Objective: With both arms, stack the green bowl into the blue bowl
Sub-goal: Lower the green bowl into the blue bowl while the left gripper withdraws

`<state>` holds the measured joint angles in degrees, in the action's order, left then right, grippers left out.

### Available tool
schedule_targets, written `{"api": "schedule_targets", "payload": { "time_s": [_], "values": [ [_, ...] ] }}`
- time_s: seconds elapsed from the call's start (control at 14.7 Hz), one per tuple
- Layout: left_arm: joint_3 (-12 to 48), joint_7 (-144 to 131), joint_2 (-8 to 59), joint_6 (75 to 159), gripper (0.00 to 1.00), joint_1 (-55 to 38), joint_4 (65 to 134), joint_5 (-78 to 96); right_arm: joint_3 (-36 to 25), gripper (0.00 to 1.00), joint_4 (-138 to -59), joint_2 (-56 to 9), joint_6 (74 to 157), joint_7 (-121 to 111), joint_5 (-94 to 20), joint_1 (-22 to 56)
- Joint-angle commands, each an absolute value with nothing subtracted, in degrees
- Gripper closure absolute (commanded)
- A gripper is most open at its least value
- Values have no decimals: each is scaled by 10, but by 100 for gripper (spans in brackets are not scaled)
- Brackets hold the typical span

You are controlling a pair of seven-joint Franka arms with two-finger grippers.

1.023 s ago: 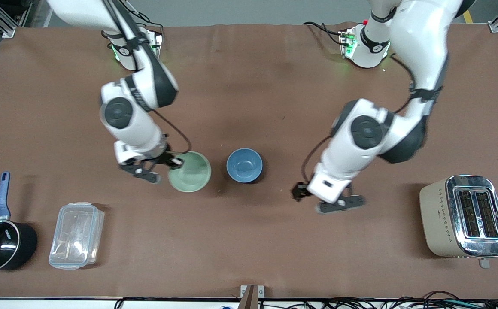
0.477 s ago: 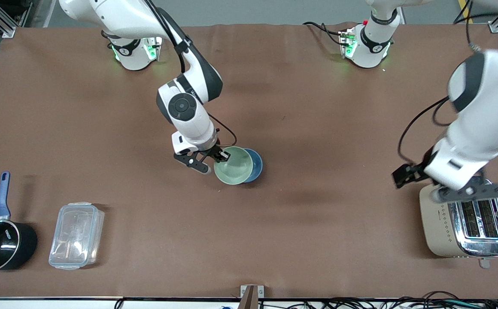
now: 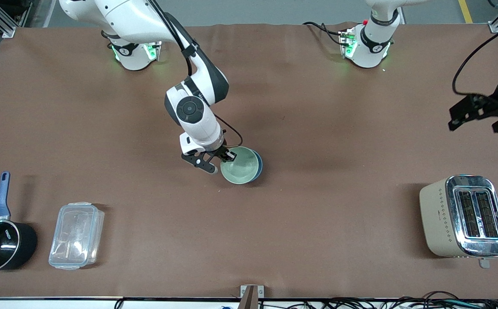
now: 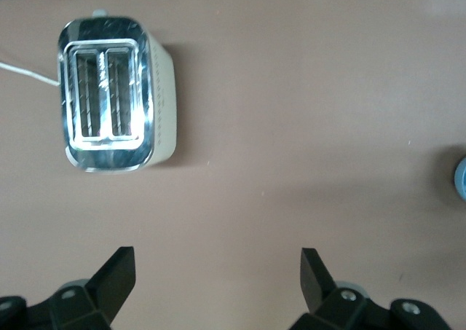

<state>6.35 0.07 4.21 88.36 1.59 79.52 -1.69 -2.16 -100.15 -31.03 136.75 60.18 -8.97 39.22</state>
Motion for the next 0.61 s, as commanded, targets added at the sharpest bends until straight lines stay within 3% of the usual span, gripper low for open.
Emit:
{"api": "schedule_targets", "payload": {
  "time_s": [0.0, 0.2, 0.55],
  "values": [
    [3, 10, 25, 879, 0, -28, 812, 11, -27, 99, -983, -329, 1369, 606, -102, 398],
    [3, 9, -17, 876, 0, -29, 857, 13, -28, 98, -983, -330, 1375, 606, -102, 398],
    [23, 5, -10, 860, 0, -27, 858, 12, -27, 98, -984, -337, 1376, 610, -103, 409]
  ]
}}
